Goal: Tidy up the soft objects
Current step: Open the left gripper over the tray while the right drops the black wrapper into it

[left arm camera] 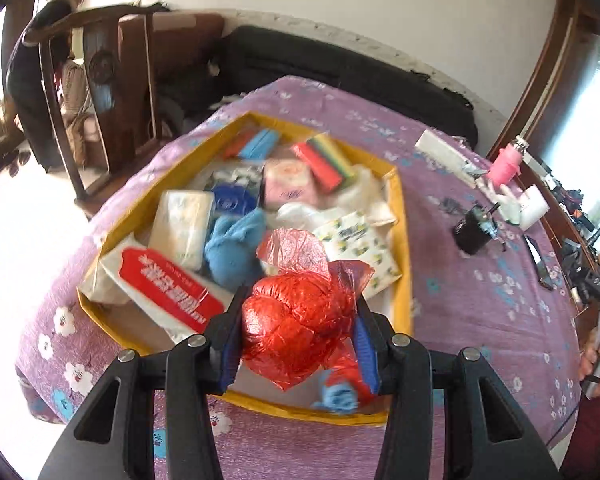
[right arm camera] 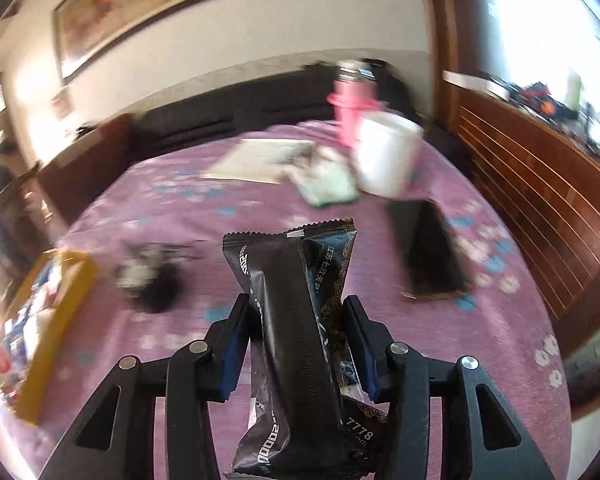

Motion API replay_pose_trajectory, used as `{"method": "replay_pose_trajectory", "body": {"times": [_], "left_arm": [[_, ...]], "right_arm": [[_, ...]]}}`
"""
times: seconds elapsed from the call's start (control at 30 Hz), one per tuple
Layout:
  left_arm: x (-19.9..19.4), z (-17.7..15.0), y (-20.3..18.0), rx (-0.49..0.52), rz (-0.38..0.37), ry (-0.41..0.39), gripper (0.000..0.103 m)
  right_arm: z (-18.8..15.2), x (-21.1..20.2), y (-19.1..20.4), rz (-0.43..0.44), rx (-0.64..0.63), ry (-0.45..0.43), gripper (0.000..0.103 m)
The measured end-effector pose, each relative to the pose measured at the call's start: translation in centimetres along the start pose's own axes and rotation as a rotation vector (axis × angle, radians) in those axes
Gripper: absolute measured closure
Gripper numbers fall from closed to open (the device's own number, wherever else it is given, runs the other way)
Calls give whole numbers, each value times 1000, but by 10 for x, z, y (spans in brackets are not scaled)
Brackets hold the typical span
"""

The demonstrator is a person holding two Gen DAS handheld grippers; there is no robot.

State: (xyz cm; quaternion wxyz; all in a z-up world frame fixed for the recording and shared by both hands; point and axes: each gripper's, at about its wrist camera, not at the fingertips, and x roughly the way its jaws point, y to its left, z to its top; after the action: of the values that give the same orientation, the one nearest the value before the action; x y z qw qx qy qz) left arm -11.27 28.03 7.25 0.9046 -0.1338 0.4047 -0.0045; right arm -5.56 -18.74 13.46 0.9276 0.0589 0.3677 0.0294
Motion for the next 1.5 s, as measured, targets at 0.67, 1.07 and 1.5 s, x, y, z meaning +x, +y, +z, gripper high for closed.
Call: {"method": "replay_pose_trajectory", "body": {"times": [0.67,1.07,1.5], "left_arm": [[25,-9,6,-1,11,10,30],[-33,-15,59,-77,-11,-145,24],[-29,-21,90,-147,23,-125,22]], "right_arm": [[-4,40,241,275,-324,145,52],[0,124,367,296,-442,299,52],[4,147,401,168,-524,202,30]]}}
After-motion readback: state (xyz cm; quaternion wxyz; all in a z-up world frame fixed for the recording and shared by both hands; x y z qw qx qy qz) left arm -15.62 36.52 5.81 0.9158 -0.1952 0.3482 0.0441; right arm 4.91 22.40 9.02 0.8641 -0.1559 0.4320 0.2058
